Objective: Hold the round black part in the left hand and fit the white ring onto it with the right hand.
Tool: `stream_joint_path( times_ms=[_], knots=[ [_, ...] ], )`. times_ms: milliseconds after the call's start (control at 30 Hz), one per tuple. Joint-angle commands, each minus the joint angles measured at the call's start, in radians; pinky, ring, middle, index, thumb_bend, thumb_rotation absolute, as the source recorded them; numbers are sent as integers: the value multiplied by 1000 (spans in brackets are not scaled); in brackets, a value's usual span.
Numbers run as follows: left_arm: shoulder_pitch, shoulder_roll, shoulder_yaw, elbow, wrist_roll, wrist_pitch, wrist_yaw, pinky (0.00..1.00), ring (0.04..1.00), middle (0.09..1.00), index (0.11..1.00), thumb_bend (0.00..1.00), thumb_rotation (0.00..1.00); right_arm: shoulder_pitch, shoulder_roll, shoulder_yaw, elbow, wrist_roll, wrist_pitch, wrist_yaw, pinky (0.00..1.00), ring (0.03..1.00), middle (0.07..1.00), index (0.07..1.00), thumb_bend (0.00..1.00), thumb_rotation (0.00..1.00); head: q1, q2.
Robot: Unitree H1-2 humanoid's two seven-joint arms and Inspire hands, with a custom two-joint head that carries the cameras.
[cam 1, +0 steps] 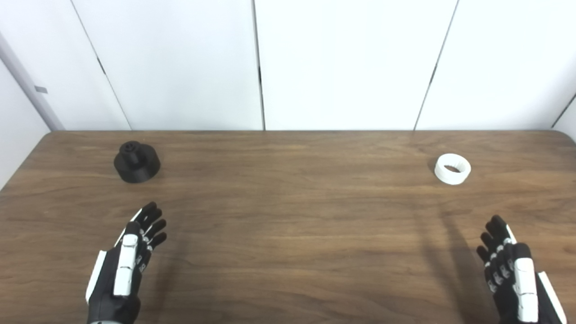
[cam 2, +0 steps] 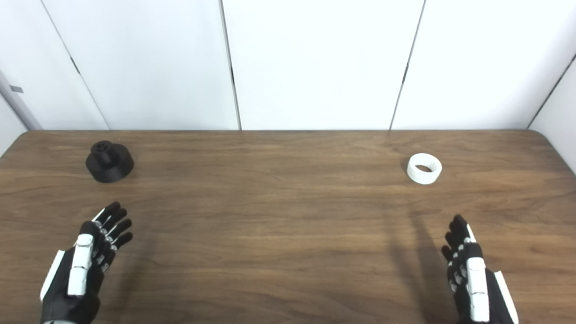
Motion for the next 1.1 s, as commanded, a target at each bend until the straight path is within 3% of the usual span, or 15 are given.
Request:
stream_joint_path(
  times_ms=[0, 167, 367, 633, 867, 1067],
  knots=[
    [-25, -5, 0, -19, 23, -26, 11, 881, 897, 916, 912, 560, 924, -16, -12, -10, -16, -9, -40, 6, 993, 1000, 1000, 984, 516, 1000, 3, 1],
    [-23, -13, -11, -19, 33, -28, 14, 879, 895, 915, 911, 570, 897, -18, -23, -17, -4, -1, -42, 16, 1000, 1000, 1000, 990, 534, 1000, 40, -12],
    [-15, -20, -45, -26, 69, -27, 20, 905, 908, 933, 926, 593, 888, -17, -48, -39, 13, 7, -42, 31, 1000, 1000, 1000, 994, 530, 1000, 141, -43],
    [-1, -51, -96, -11, 117, -49, 40, 908, 912, 941, 936, 562, 865, -10, -73, -60, 45, 25, -64, 60, 1000, 1000, 1000, 1000, 557, 1000, 267, -135],
    [8, -47, -131, 29, 145, -106, 41, 920, 931, 947, 948, 483, 927, -16, -79, -70, 66, 4, -70, 58, 1000, 1000, 1000, 999, 555, 988, 301, -189],
    [9, -50, -139, 55, 158, -128, 48, 920, 944, 956, 951, 484, 921, -19, -80, -73, 91, 8, -88, 66, 1000, 1000, 1000, 1000, 553, 978, 310, -219]
  ],
)
